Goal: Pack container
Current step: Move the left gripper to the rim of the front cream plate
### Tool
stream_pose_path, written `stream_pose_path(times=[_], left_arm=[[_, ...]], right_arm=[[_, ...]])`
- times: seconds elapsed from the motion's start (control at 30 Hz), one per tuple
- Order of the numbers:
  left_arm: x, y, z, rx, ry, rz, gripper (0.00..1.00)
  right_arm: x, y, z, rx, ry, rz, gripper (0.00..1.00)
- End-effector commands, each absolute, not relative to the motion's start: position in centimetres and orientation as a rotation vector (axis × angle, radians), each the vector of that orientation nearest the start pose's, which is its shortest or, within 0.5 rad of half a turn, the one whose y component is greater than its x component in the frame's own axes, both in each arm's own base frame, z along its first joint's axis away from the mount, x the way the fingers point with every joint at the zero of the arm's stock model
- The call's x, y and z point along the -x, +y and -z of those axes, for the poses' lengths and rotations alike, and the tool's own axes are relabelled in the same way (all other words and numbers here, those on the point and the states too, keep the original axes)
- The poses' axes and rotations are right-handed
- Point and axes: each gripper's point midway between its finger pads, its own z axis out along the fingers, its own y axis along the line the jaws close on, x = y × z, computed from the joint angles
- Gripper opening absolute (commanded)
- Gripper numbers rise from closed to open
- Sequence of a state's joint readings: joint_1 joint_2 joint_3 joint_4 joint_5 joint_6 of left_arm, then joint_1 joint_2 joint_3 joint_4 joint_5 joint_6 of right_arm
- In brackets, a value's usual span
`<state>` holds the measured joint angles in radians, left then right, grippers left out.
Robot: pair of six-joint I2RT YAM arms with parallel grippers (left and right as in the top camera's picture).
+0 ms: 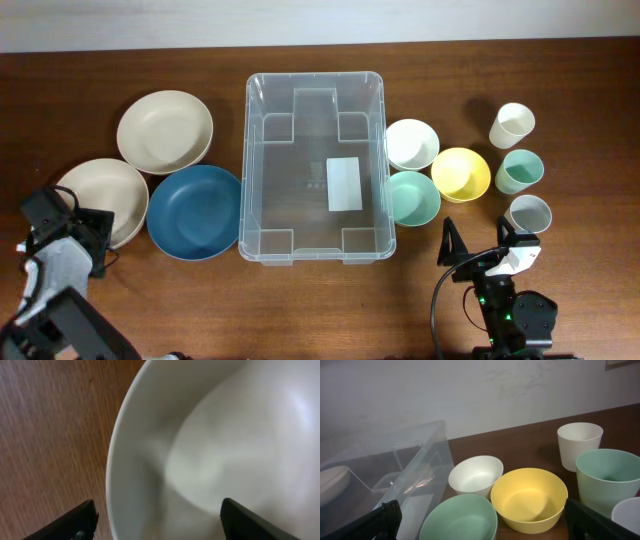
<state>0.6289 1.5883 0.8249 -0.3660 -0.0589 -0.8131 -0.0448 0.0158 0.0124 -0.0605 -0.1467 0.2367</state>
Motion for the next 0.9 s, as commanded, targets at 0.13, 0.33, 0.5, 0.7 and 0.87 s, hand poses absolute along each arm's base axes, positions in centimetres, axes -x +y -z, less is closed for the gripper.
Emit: stream_pose_path(times=[0.13,0.33,0.5,0.7,0.87], left_arm=[[-26.9,22.5,-2.6,1.838,1.979,-0.044,0.66],[-25.0,24.3,-2.5,1.918,1.917,-0.067,0.36],[-24.3,24.7,-2.4,1.943,1.902,-0.075,0.29],[-24.3,24.7,-2.4,1.940,1.905,-0.076,0.17],[-24.4,24.8,-2.5,1.936,1.901,-0.075,0.01]], right_arm=[[-24.6,1.5,-15.8,-0.122,1.642,-0.276,0.99],[-24.6,1.5,-15.8,-0.121,1.642,-0.276,0.99],[-24.6,1.5,-15.8,-0.121,1.642,-0.276,0.99],[-24.6,1.5,-15.8,-0.122,1.642,-0.276,0.99],[-24.6,1.5,-15.8,-0.122,1.642,-0.276,0.99]])
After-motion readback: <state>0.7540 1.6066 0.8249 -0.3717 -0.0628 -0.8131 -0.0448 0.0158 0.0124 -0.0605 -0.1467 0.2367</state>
